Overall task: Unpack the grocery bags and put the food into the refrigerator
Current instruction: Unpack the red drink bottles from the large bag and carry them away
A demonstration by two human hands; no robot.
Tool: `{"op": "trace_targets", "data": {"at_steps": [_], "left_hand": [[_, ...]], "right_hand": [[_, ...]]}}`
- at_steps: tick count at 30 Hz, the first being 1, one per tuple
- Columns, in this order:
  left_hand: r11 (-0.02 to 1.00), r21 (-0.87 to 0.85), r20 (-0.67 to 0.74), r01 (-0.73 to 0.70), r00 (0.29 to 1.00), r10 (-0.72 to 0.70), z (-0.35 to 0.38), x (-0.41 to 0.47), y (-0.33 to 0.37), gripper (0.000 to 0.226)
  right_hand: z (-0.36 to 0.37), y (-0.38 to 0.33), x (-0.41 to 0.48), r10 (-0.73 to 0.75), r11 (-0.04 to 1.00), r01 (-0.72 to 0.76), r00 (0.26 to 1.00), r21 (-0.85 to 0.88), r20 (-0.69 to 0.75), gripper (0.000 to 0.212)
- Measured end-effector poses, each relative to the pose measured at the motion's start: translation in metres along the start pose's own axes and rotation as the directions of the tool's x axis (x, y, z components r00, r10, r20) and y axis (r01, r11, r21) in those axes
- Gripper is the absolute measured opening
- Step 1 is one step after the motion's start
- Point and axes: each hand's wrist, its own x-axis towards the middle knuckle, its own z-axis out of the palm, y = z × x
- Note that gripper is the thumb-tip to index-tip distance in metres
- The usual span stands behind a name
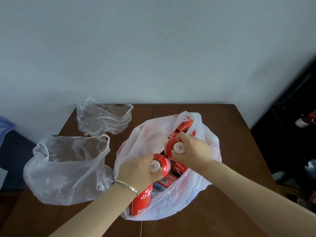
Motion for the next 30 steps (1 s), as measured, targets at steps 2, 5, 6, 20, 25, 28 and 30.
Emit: {"op": "trace_targets", "data": {"at_steps": [2,5,6,20,25,28,30], "left_hand": [[0.999,-0.041,-0.041,-0.009,0.999,0.007,-0.021,-0.010,-0.001,0.051],[0.996,-0.060,-0.085,-0.059,0.995,0.054,-0.057,-0.026,0.002,0.046],[0.995,-0.052,-0.105,-0.086,0.991,0.080,-0.067,-0.030,0.003,0.043],[0.645,0.102,-0.105,-0.757,0.636,0.764,-0.105,-0.111,0.077,0.042],[0.325,0.185,-0.141,-0.927,0.302,0.943,-0.102,-0.182,0.158,0.041],[0.150,0.211,-0.159,-0.966,0.117,0.980,-0.090,-0.237,0.213,0.054],[0.054,0.214,-0.149,-0.975,0.022,0.989,-0.081,-0.281,0.249,0.056]], "right_hand": [[-0.024,-0.010,-0.019,0.033,0.995,-0.026,0.997,0.094,-0.072,0.026],[-0.058,-0.026,-0.048,0.086,0.992,-0.071,0.984,0.104,-0.156,0.021],[-0.066,-0.031,-0.059,0.096,0.994,-0.085,0.981,0.074,-0.167,0.022],[-0.074,-0.086,-0.290,0.604,0.772,-0.629,0.679,0.095,-0.417,0.024],[-0.067,-0.100,-0.406,0.751,0.568,-0.793,0.389,0.220,-0.533,0.031],[-0.065,-0.109,-0.485,0.815,0.431,-0.850,0.222,0.304,-0.535,0.029],[-0.063,-0.117,-0.540,0.829,0.348,-0.862,0.099,0.369,-0.551,0.029]]}}
